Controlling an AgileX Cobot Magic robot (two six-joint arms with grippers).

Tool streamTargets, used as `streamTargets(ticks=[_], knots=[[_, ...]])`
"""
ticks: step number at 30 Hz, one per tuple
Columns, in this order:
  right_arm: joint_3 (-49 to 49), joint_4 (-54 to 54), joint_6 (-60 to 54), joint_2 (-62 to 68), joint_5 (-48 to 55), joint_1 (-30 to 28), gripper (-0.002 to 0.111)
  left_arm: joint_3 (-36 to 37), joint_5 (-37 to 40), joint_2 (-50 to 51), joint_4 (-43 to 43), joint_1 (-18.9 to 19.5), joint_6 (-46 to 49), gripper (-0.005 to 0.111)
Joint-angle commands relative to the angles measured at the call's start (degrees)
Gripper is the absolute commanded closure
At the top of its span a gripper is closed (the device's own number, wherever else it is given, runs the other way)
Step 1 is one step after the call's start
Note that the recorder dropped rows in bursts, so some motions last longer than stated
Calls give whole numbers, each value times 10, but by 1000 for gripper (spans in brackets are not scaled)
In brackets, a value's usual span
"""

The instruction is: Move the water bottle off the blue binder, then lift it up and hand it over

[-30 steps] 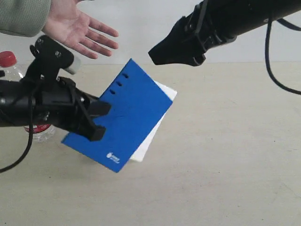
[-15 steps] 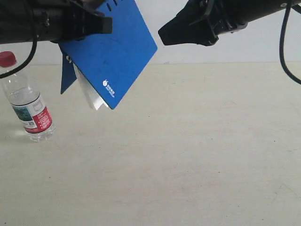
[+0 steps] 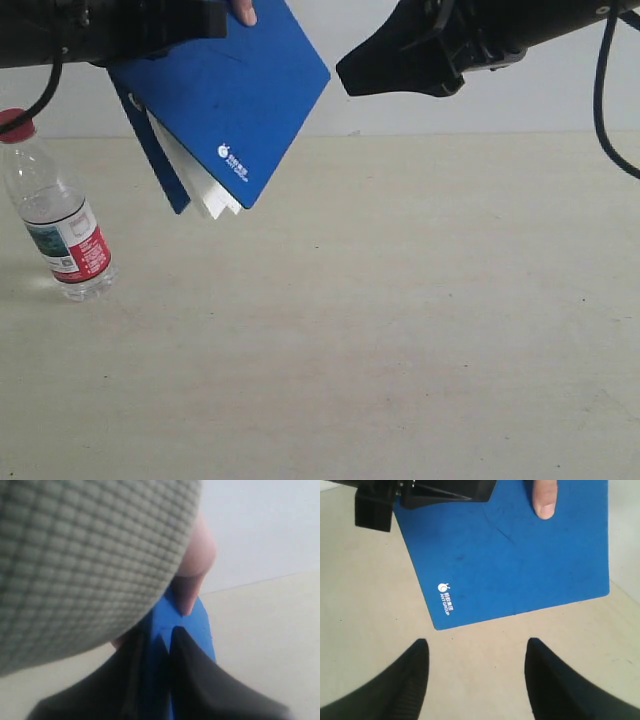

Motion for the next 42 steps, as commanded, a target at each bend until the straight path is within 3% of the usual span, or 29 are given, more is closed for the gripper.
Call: streamTargets(ticks=[1,3,5,11,16,18,22,25,27,31,36,38,42], knots=[[-3,-1,3,-4,2,1,59,7,-9,-43,1,1,-18,53],[-3,-1,3,-4,1,1,59,18,-3,-57,1,1,-21,25],[-3,-1,3,-4,1,1,59,33,-3,-70,1,1,-21,13],[-3,-1,6,-4,4,1,59,96,-37,-130,1,1,-16,19],[-3,-1,9,-4,-3,1,67,157,-57,-271,1,1,-16,23],[-3,-1,9,-4,-5,1,77,179,-9,-321,1,1,-16,24],[-3,-1,13,-4,-4,1,108,220,161,-395,1,1,-16,24],[-3,-1,13,-8,0,1,108,240,271,-424,76,1,-16,25],[3,-1,13,-18,-5,1,108,248,326,-433,137,1,-18,28],[27,3,13,-64,-44,1,108,248,338,-446,142,1,-29,41],[115,25,13,-178,-153,1,108,260,283,-453,306,1,-217,77],[164,39,13,-236,-215,1,108,270,268,-453,380,1,-303,98],[249,59,13,-346,-318,1,108,275,269,-453,422,1,-366,102]])
